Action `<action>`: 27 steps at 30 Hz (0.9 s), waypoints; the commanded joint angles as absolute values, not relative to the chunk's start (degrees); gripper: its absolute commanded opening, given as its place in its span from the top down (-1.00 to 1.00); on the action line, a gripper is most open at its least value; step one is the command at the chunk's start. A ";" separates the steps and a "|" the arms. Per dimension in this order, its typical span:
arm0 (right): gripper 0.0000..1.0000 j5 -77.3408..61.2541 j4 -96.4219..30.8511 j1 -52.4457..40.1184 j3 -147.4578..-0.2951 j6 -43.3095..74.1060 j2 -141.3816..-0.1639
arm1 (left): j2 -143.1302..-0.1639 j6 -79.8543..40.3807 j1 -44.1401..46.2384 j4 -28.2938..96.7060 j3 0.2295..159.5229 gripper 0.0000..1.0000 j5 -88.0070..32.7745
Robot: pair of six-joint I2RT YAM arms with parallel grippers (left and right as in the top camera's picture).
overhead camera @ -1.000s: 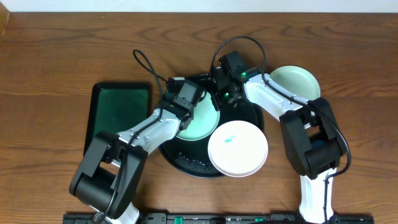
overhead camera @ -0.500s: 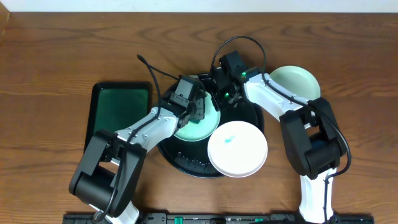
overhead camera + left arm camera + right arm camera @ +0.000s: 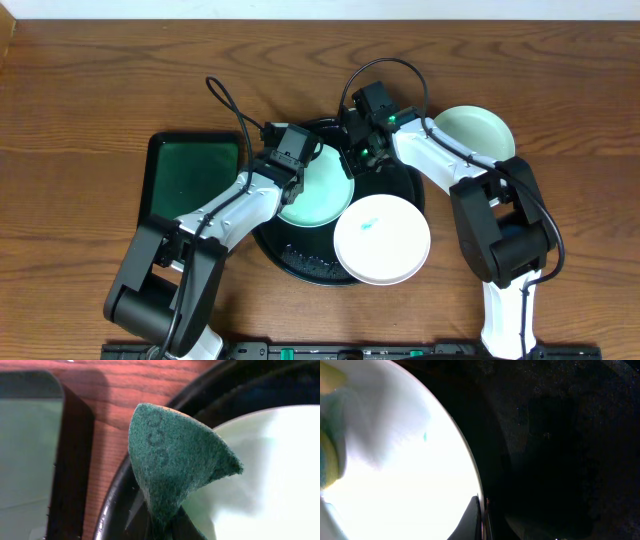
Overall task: Clean dirty plates on tray and stack at the side
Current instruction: 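Scrub the second mint plate with the sponge while the right gripper holds it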
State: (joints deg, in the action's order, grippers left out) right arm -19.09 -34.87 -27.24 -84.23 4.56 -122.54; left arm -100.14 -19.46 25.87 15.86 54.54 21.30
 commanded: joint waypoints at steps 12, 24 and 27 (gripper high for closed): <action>0.98 -16.56 -36.03 -27.86 -83.48 3.36 -125.16 | -101.62 -28.82 24.73 6.63 53.39 0.86 -0.03; 0.98 -16.53 -36.12 -27.86 -83.48 3.33 -125.16 | -101.89 -18.65 23.92 11.53 53.39 0.86 -2.50; 0.98 -16.53 -36.12 -27.81 -83.48 3.33 -125.16 | -99.02 -18.68 23.42 16.75 53.39 0.85 6.81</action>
